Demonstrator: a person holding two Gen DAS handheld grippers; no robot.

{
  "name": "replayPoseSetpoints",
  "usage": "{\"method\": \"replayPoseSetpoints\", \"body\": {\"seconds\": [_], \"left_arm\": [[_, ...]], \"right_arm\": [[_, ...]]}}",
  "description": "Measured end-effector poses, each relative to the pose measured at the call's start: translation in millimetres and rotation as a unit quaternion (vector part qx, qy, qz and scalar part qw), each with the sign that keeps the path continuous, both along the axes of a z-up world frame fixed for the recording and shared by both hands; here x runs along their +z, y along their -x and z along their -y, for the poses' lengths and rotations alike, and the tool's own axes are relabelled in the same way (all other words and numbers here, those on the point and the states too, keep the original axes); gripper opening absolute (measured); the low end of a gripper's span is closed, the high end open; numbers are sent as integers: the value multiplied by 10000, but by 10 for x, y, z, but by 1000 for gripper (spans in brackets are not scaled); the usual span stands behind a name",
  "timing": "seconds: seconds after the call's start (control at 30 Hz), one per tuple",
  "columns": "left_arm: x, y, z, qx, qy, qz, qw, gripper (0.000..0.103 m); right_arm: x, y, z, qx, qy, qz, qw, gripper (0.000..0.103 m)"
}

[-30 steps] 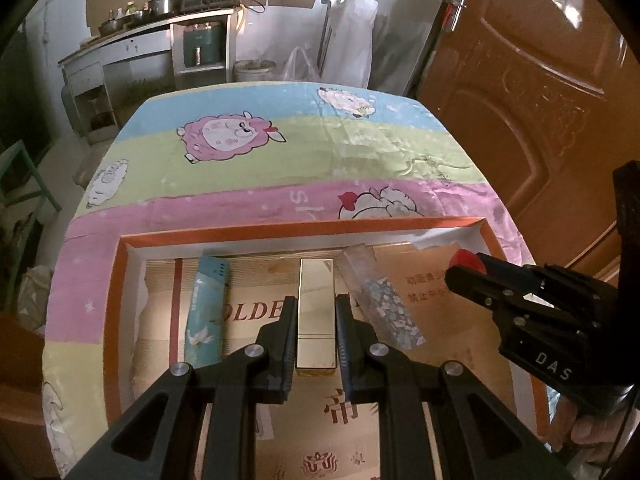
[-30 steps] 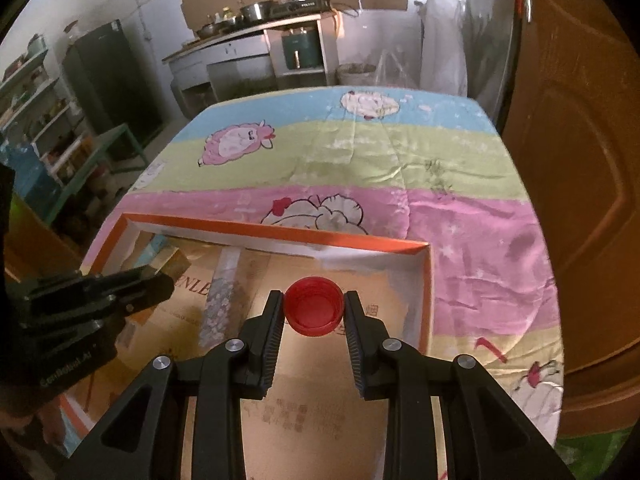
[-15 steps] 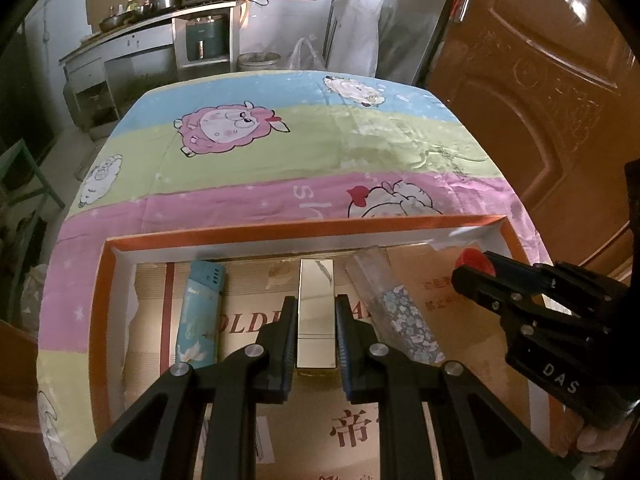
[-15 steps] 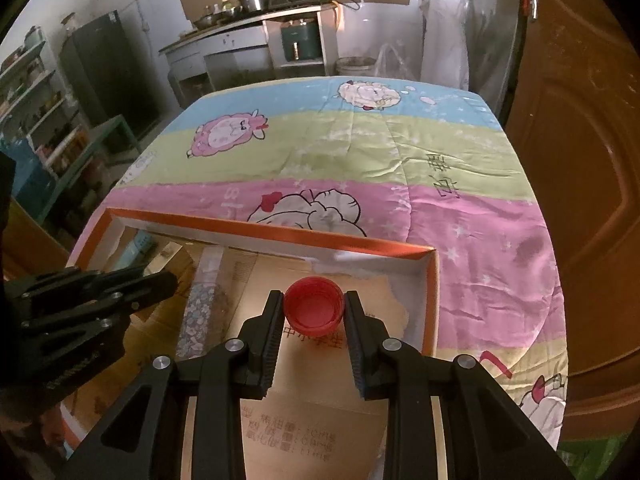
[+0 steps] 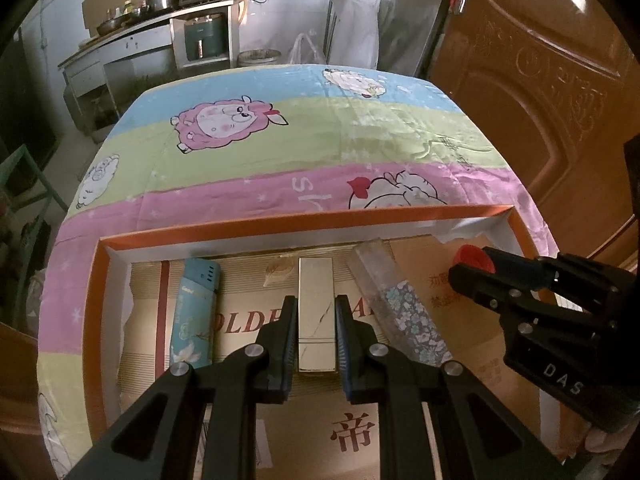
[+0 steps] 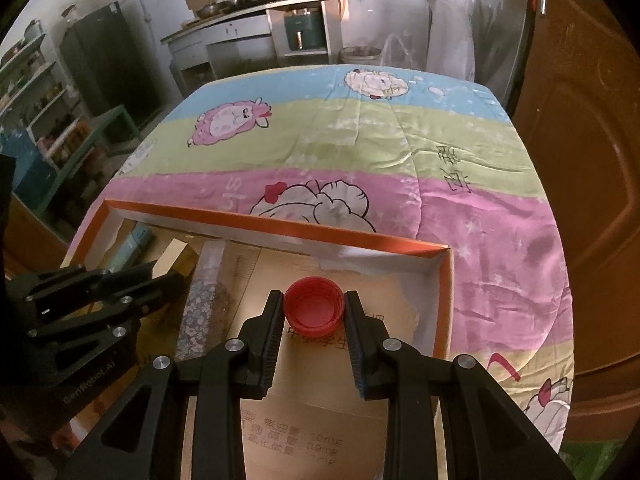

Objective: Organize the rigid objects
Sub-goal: 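Carry the gold case and the red cap over the cardboard tray with both grippers, then lower and release the gold case with the left gripper while the right gripper lowers the red cap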

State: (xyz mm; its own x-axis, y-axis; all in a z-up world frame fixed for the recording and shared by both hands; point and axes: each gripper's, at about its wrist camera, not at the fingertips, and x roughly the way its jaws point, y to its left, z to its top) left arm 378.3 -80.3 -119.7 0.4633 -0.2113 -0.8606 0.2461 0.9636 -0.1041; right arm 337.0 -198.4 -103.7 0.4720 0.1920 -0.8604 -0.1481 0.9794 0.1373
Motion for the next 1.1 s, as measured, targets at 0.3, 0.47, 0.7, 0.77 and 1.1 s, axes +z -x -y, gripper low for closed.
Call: {"method": "replayPoseSetpoints", "body": {"seconds": [0.3,0.47,0.7,0.77,1.1], "left_arm": [[-3,2,3,0,-2,4,10000,18],[-8,3,8,-20,7,-12,10000,18],[-10,7,14,-37,8,24,10000,26],[4,20,-10,-43,96,43,9999,35],[183,166,-88,-19,315,325,9990,47]], "right_arm": [[-47,-24,-36,32,108,-117,9999,31],[-48,-25,-61,73,199,-124,9997,31],[-41,-7,-35,45,4,-100,9999,42],[-31,12,-35,26,-4,-61,10000,46],[41,138,-21,-55,47,55,10000,47]]}}
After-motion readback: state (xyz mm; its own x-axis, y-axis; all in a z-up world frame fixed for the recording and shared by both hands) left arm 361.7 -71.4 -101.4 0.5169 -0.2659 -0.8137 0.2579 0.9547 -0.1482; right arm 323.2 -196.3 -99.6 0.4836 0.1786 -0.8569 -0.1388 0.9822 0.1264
